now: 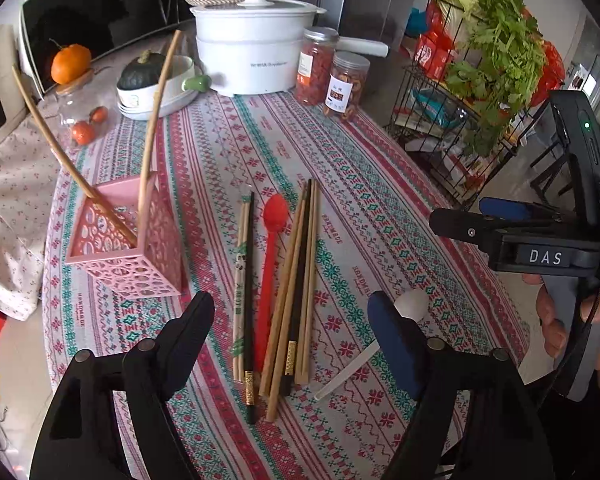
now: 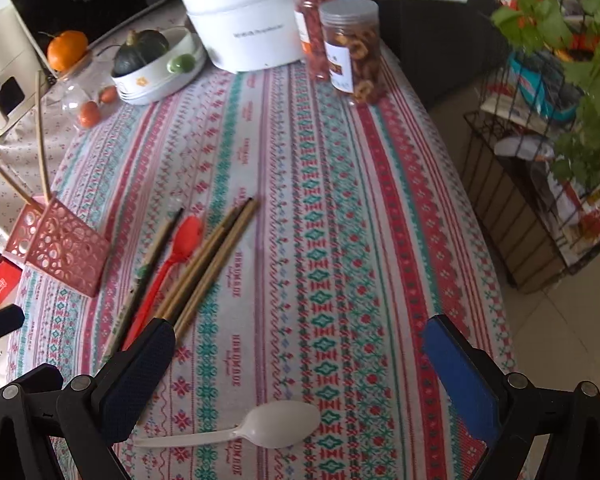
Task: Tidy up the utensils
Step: 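Move the left tool to the red plastic spoon and grasp it, then grasp the white plastic spoon with the right tool while the left holds the red spoon, then lift both spoons upright and carry them over the pink basket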
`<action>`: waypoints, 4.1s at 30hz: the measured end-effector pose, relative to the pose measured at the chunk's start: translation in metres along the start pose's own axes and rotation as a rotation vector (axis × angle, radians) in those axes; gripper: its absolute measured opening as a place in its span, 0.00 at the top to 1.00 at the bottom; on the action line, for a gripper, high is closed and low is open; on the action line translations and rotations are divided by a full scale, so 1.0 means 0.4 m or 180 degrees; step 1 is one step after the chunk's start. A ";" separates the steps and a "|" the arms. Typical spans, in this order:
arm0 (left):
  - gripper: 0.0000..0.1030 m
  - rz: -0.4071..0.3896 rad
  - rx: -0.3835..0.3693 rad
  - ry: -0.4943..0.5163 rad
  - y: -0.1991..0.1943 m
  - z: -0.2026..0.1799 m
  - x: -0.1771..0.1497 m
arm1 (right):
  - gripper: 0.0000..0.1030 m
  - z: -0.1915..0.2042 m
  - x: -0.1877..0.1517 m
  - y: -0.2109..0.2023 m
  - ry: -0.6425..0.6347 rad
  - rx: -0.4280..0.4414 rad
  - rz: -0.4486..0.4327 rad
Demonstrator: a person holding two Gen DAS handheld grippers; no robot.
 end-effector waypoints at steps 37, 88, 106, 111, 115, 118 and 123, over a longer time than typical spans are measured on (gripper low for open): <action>0.71 0.0918 0.0346 -0.0247 0.436 0.074 0.217 | 0.01 -0.067 -0.072 0.076 0.0213 0.0183 0.0705; 0.73 -0.1042 0.0021 -0.0473 -0.144 0.194 0.086 | 0.98 0.143 -0.042 0.236 0.0365 0.0437 0.0759; 0.73 -0.1113 0.0175 -0.0365 -0.178 0.184 0.082 | 0.58 0.150 -0.082 0.187 -0.0314 0.0194 0.0925; 0.73 -0.1124 0.0221 -0.0326 -0.179 0.180 0.081 | 0.58 0.202 -0.138 0.218 -0.0745 0.0119 0.1188; 0.73 -0.1147 0.0264 -0.0326 -0.185 0.183 0.081 | 0.62 0.206 -0.166 0.244 -0.1029 -0.0125 0.1231; 0.73 -0.1208 0.0291 -0.0330 -0.201 0.188 0.084 | 0.63 0.220 -0.164 0.237 -0.1206 -0.0200 0.1110; 0.73 -0.1410 0.0308 -0.0364 -0.255 0.198 0.101 | 0.63 0.253 -0.133 0.177 -0.1169 -0.0115 0.0815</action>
Point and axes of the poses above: each gripper's, at about its wrist camera, not at the fingertips, and y roughly the way its jaws point, z to its left, x to its top, the point moved 9 cm from there along y, roughly the way its jaws point, and after that the axes turned 1 degree about y, right-handed, at the moved point
